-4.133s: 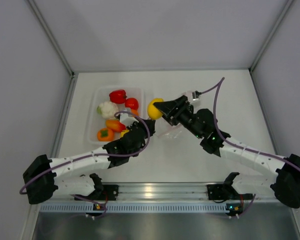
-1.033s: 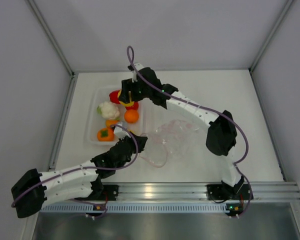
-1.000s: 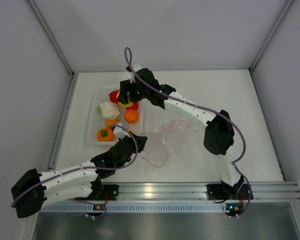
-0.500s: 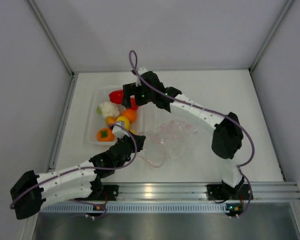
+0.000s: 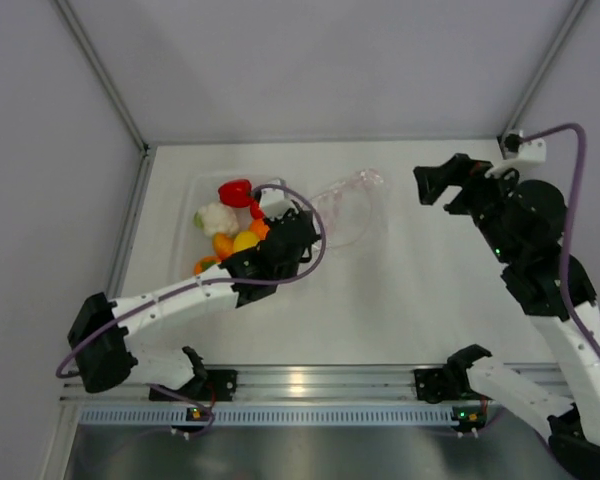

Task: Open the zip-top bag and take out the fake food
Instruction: Place the zipper food storage bag at the center of the board.

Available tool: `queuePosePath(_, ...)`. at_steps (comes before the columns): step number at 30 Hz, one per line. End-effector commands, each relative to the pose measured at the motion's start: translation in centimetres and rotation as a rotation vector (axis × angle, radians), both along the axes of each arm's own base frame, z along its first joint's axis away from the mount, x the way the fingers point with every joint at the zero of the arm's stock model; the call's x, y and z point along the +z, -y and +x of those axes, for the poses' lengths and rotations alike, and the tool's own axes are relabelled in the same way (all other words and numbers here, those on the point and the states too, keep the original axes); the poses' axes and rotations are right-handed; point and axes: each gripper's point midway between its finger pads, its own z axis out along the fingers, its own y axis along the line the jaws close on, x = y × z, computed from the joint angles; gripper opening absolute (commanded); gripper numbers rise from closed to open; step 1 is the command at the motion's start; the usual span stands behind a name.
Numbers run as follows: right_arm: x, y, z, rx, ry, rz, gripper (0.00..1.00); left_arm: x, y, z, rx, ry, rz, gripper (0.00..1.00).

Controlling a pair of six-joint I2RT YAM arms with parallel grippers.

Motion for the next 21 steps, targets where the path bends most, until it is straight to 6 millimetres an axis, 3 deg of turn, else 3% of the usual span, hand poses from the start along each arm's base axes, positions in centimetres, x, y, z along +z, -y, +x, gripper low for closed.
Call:
queuePosePath(1, -3.3, 3.3, -2.5, -0.08, -0.066, -0.116, 0.99, 1.9, 0.5, 3.0, 0.09, 0.041, 0.105, 0.0)
queuePosePath(2, -2.6, 4.0, -3.9, -0.082, -0.033, -0.102, 0.99, 0.2, 1.6, 4.2, 0.091, 0.023, 0.163, 0.0)
queuePosePath(3, -2.4, 4.4, -4.7, -0.088, -0.024, -0.102, 1.0, 0.3, 2.0, 5.1, 0.096, 0.03, 0.208, 0.0)
queuePosePath(4, -3.1, 4.9, -5.3, -0.097, -0.04, -0.11, 0.99, 2.0, 2.3, 6.6, 0.117, 0.052, 0.204, 0.0)
queuePosePath(5, -2.5, 5.5, -6.5, -0.1, -0.014, -0.098, 0.99, 0.3, 3.3, 7.8, 0.123, 0.036, 0.263, 0.0)
queuePosePath(9, -3.1, 6.7, -8.8, -0.106, -0.004, -0.094, 0.99, 0.0, 4.5, 11.2, 0.187, 0.054, 0.424, 0.0)
queuePosePath(10, -3.2, 6.8, -9.2, -0.104, -0.001, -0.088, 0.99, -1.6, 5.2, 12.1, 0.191, 0.041, 0.471, 0.0)
queuePosePath(12, -3.7, 7.0, -10.2, -0.094, 0.007, -0.076, 1.0, -0.5, 6.5, 13.4, 0.201, 0.064, 0.485, 0.0)
queuePosePath(13, -3.8, 7.3, -10.8, -0.093, 0.018, -0.069, 0.99, -2.4, 7.5, 14.3, 0.181, 0.048, 0.522, 0.01)
queuePosePath(14, -4.2, 7.4, -11.0, -0.097, 0.01, -0.069, 0.99, -2.8, 8.1, 14.7, 0.174, 0.049, 0.533, 0.06)
queuePosePath(15, -5.0, 7.5, -11.0, -0.102, -0.004, -0.073, 0.99, -1.5, 8.9, 15.5, 0.17, 0.07, 0.516, 0.19)
queuePosePath(16, -5.2, 7.7, -11.2, -0.106, 0.001, -0.074, 0.99, -3.2, 10.0, 16.0, 0.139, 0.053, 0.548, 0.28)
queuePosePath(17, -5.6, 7.8, -11.2, -0.112, -0.008, -0.078, 0.99, -3.4, 10.4, 16.3, 0.128, 0.041, 0.563, 0.39)
queuePosePath(18, -6.5, 8.1, -11.0, -0.132, -0.029, -0.091, 0.99, -1.8, 11.0, 16.7, 0.126, 0.06, 0.535, 0.59)
queuePosePath(20, -7.3, 8.2, -10.7, -0.145, -0.054, -0.108, 0.99, -1.1, 11.7, 16.7, 0.087, 0.059, 0.525, 0.74)
queuePosePath(21, -7.9, 8.4, -10.5, -0.155, -0.072, -0.123, 0.99, -0.3, 11.8, 16.5, 0.075, 0.063, 0.502, 0.98)
